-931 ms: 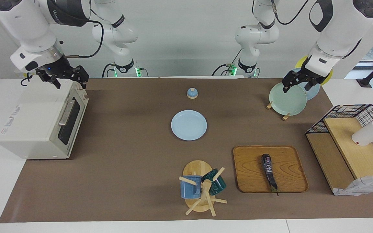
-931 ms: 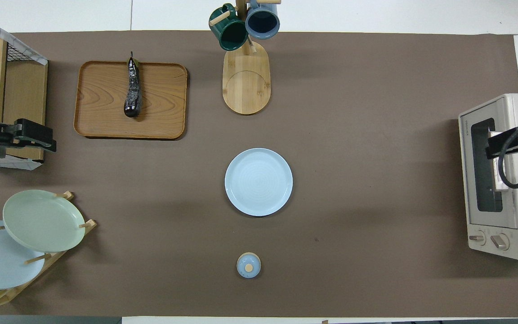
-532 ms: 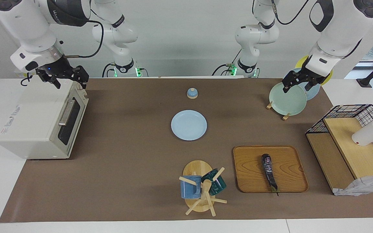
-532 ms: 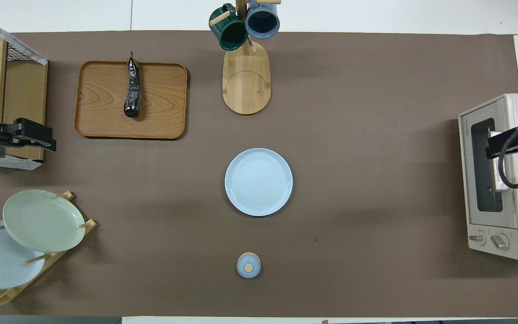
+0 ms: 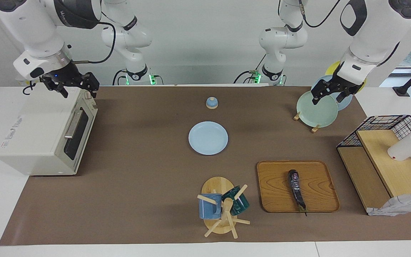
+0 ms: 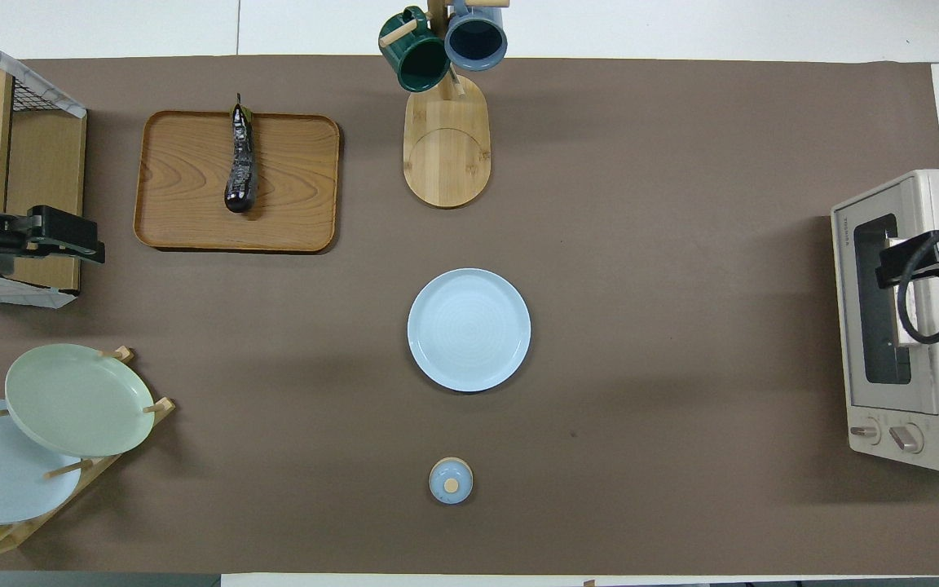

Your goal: Put eggplant into oven

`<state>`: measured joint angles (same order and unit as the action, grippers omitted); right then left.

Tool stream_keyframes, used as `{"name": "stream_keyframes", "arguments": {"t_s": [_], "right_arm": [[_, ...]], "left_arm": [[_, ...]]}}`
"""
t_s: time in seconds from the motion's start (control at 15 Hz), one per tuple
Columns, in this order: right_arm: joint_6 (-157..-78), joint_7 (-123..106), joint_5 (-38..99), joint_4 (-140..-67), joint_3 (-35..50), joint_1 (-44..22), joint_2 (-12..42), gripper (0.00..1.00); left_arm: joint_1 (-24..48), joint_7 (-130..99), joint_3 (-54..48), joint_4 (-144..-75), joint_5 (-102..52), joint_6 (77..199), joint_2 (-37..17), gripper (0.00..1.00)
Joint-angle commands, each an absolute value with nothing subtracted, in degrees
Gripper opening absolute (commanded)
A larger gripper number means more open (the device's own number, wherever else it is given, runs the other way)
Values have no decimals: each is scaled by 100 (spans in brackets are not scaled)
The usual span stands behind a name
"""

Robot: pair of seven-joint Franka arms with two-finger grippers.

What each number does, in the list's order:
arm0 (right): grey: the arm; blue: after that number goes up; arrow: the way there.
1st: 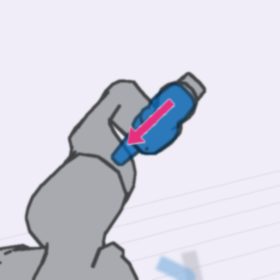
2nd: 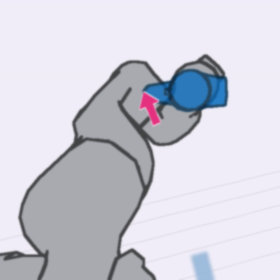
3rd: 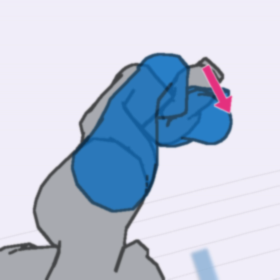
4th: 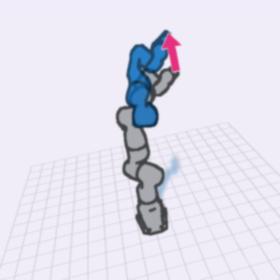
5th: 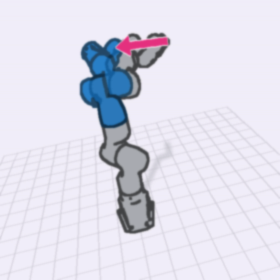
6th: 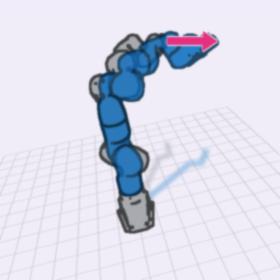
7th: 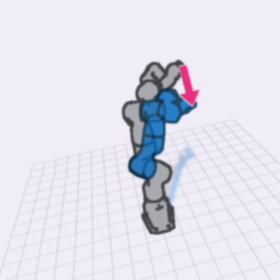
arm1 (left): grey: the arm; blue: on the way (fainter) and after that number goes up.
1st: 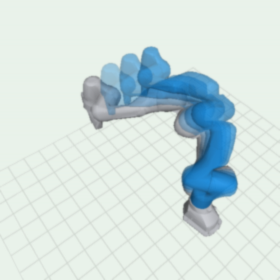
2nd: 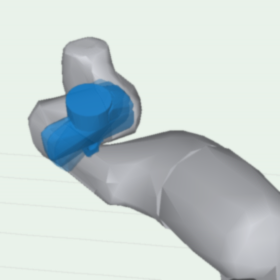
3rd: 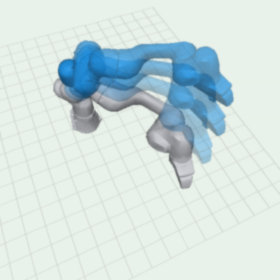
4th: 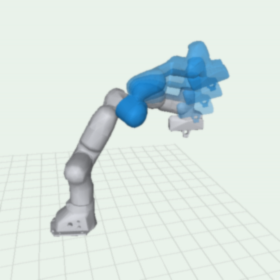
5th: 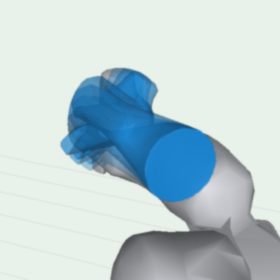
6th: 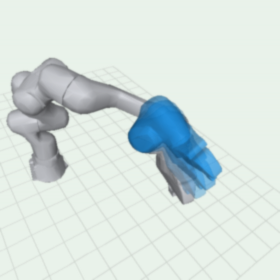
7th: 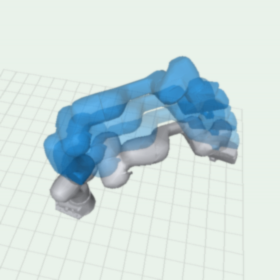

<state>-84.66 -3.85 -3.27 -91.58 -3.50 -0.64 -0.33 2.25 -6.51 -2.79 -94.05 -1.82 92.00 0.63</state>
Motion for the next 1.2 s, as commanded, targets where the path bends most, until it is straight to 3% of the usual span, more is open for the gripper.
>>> {"name": "stream_keyframes", "arguments": {"t_s": [0.0,0.07,0.33,0.53,0.73,1.13], "right_arm": [[-8613,-483,-211,-9299,-343,-35,-132,20],[-8622,-475,-220,-9360,-351,-35,-149,0],[-9148,-466,-263,-9939,-352,-18,-369,0],[-9762,-256,-351,-10615,-378,114,-518,0],[-10001,35,-1097,-10828,-360,97,-440,0],[-10652,-122,-1459,-11338,-369,272,-360,0]], "left_arm": [[281,-589,-211,-9571,-324,9605,-8,100],[273,-580,-211,-9536,-377,9685,-165,100],[325,-475,-220,-9054,-439,10053,-1271,100],[404,-309,-237,-9018,-404,10669,-1835,100],[457,-70,-237,-8834,-439,10914,-2441,100],[720,-70,-229,-8973,-396,12013,-2988,100]]}}
